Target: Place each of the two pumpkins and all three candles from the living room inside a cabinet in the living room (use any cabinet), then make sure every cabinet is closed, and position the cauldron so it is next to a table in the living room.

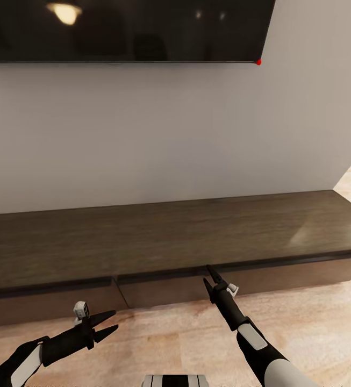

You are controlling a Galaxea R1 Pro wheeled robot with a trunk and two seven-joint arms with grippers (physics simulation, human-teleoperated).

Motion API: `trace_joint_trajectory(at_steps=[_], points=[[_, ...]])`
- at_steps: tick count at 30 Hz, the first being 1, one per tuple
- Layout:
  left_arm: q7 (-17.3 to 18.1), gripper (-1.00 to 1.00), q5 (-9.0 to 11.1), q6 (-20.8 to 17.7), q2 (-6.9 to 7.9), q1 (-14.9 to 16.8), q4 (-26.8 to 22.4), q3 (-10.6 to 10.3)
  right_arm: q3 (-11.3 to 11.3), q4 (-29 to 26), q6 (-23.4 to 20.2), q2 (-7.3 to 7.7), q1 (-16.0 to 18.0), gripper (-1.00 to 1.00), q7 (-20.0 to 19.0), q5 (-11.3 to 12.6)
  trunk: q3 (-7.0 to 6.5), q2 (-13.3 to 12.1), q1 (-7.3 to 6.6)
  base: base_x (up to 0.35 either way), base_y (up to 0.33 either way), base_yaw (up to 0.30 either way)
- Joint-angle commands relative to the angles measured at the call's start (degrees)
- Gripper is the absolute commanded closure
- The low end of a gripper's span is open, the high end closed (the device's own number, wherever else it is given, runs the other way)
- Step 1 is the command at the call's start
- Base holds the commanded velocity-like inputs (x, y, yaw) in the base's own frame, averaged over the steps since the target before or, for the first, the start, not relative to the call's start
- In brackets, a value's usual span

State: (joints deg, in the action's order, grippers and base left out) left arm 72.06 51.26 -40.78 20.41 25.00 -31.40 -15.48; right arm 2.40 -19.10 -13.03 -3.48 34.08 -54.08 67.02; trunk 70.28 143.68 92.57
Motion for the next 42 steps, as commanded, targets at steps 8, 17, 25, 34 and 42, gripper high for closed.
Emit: trace_joint_trajectory(at_steps=[8, 17, 25, 34, 42], points=[[0.1, -1.0, 0.47, -0.53, 0.07, 0.05, 0.02, -0.34, 0.24, 0.03, -0.6, -0.03, 0.03, -1.0, -0.17, 0.22, 0.04, 0.02, -0.02, -0.014, 0.0, 0.0], [0.1, -1.0, 0.42, -0.53, 0.11, 0.05, 0.04, -0.34, 0.24, 0.03, -0.6, -0.03, 0.03, -1.0, -0.15, 0.22, 0.04, 0.02, -0.02, 0.0, 0.0, 0.0], [0.1, -1.0, 0.42, -0.53, 0.07, 0.05, 0.02, -0.34, 0.24, 0.03, -0.6, -0.03, 0.03, -1.0, -0.15, 0.22, 0.04, 0.02, -0.02, 0.0, 0.0, 0.0], [0.1, -1.0, 0.42, -0.53, 0.08, 0.05, 0.03, -0.34, 0.24, 0.03, -0.6, -0.03, 0.03, -1.0, -0.15, 0.22, 0.04, 0.02, -0.02, 0.001, 0.0, 0.0], [0.1, -1.0, 0.34, -0.51, 0.07, -0.59, 0.02, -0.34, 0.24, 0.03, -0.61, -0.03, 0.03, -1.0, -0.15, 0.22, 0.04, 0.02, -0.02, 0.025, 0.0, 0.0]])
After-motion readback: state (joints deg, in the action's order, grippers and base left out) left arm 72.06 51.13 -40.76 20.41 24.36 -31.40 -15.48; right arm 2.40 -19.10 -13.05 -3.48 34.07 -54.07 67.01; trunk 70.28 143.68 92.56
